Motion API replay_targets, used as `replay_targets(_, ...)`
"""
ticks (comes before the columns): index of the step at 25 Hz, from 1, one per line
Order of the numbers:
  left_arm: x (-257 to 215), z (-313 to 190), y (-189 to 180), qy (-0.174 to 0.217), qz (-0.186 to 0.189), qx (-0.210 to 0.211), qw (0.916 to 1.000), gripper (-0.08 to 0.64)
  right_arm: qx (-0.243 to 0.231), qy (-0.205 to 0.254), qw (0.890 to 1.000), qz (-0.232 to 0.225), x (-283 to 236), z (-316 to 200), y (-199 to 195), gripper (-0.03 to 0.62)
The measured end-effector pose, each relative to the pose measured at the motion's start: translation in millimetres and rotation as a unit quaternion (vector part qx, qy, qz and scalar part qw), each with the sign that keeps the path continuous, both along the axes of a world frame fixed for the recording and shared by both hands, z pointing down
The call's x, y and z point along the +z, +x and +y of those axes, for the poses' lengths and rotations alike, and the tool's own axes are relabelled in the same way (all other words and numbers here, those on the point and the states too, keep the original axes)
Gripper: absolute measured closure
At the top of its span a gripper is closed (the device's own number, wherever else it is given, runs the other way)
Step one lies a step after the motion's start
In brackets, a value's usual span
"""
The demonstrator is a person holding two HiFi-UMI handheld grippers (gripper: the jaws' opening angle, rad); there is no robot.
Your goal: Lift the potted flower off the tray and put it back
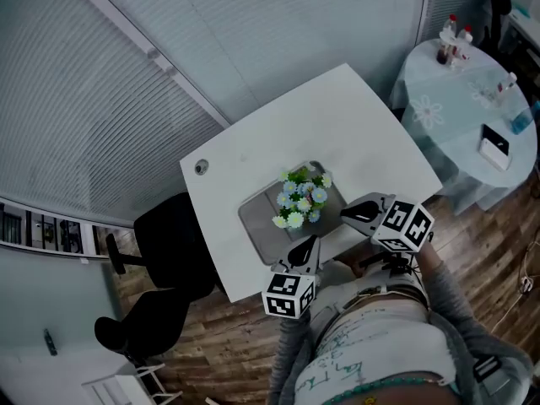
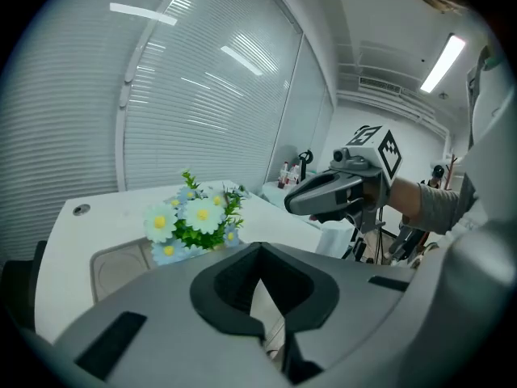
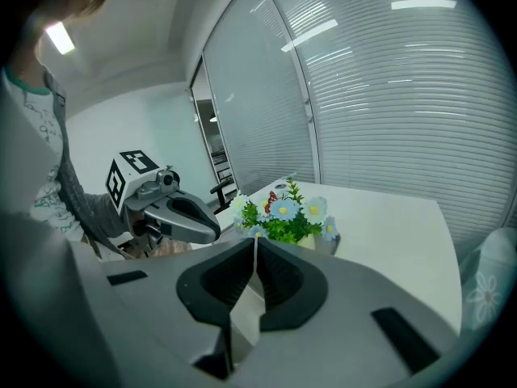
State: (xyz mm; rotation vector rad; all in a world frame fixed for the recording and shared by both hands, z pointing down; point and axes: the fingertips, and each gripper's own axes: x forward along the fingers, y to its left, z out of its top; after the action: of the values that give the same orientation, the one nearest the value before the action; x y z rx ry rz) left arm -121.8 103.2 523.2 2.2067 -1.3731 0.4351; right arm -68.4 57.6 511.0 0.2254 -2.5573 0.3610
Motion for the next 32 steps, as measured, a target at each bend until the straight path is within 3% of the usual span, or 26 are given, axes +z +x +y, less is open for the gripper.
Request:
replay_targets(12, -22.3, 18.2, 49.3, 0.01, -0.02, -0.047, 0.9986, 0.549, 0.011, 0.009, 0.999, -0.05, -20.6, 38.0, 30.5, 0.565)
replay_targets(19, -36.8, 32.1, 68.0, 0.028, -0.028, -0.073, 0.9966, 0.549, -0.022, 0.016, 0.998, -0.058, -26.8, 65.9, 38.6, 0.565)
replay_targets(32, -45.3, 66.7, 97.6, 0.037, -0.06, -0.113, 0.9911, 0.549, -0.063, 0.027, 0.997, -0.038, -21.9, 105.7, 72.4, 0.565)
